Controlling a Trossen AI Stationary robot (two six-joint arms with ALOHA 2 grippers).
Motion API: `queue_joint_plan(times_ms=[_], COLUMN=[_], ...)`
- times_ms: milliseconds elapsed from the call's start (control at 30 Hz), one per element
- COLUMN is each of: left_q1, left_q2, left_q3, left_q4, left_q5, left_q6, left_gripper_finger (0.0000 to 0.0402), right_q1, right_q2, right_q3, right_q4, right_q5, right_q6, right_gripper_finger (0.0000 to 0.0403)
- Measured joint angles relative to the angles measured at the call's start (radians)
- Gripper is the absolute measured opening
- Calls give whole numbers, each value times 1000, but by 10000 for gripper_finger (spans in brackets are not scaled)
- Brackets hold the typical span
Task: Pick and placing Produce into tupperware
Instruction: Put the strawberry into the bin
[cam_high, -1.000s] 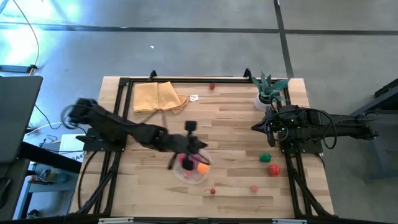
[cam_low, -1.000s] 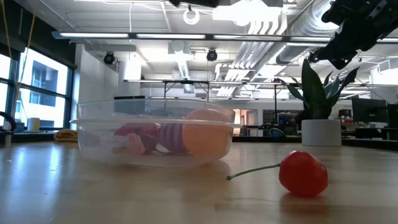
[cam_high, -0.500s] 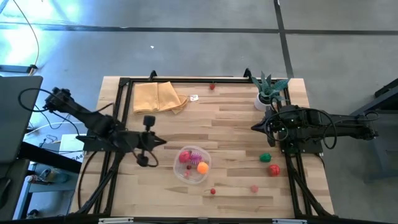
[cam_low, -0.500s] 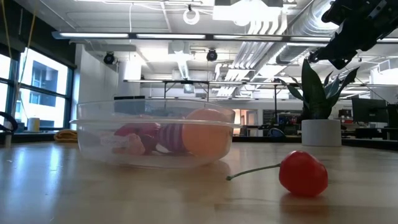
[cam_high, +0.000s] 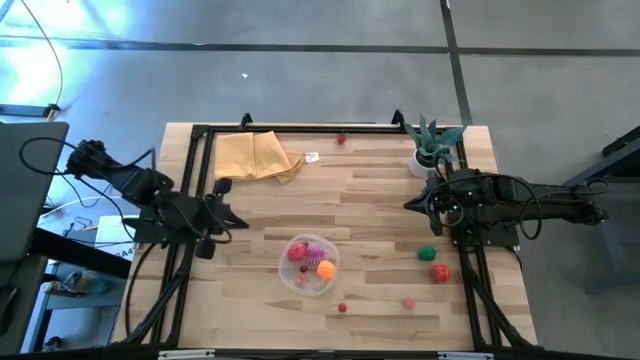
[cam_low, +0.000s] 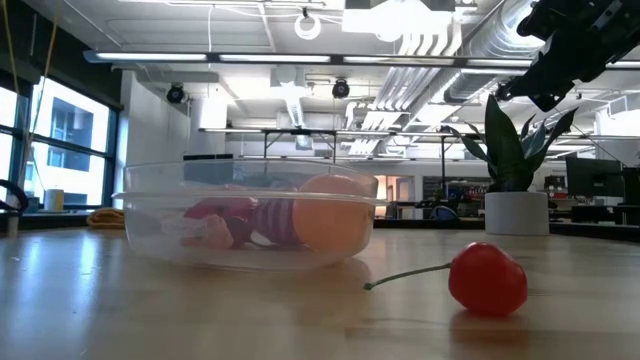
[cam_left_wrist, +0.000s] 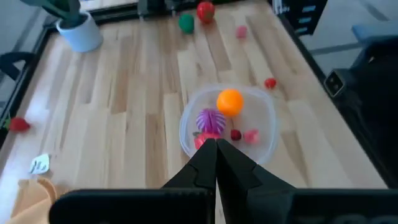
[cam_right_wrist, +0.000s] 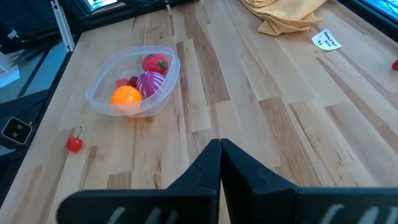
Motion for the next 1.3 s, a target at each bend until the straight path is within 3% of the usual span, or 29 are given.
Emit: queue_joint_plan(times_ms=[167,667,1300], left_q1=[46,41,41], left_q2=[-8,40,41], left_q3=[-2,-2,-2], left_q4=[-39,-70,-109], left_q5=[8,98,78], left_q6=[-1,40,39], left_gripper_finger=[0,0,1], right_q1=[0,0,0], right_q2=[0,0,0], right_q3=[0,0,0], right_q4=[0,0,0], right_q5=[0,0,0], right_q6=[0,0,0], right_gripper_finger=[0,0,0])
